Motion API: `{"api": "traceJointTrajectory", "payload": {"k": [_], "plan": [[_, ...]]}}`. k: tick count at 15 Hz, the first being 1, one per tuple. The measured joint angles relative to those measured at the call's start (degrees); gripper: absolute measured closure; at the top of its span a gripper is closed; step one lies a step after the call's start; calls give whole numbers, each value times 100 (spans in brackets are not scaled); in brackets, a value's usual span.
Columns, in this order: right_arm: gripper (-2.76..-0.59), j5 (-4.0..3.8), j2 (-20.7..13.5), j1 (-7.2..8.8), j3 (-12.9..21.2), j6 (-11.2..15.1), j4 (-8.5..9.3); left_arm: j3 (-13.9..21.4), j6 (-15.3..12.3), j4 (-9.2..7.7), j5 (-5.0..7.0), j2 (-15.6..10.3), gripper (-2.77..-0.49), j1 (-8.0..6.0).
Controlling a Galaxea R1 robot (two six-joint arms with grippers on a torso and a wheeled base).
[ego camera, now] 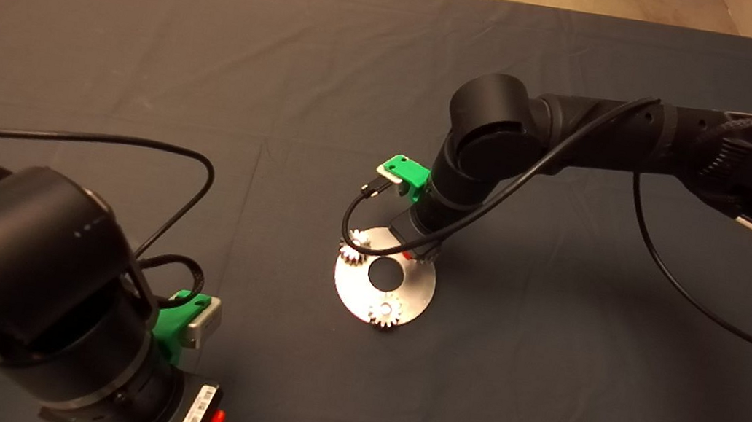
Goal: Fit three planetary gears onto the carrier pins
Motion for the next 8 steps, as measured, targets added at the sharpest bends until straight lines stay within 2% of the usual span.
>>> {"api": "traceJointTrajectory", "payload": {"k": [8], "plan": [[-107,-2,5,0,0,-3,0,0,1,0,-2,0,-233,-2]]}}
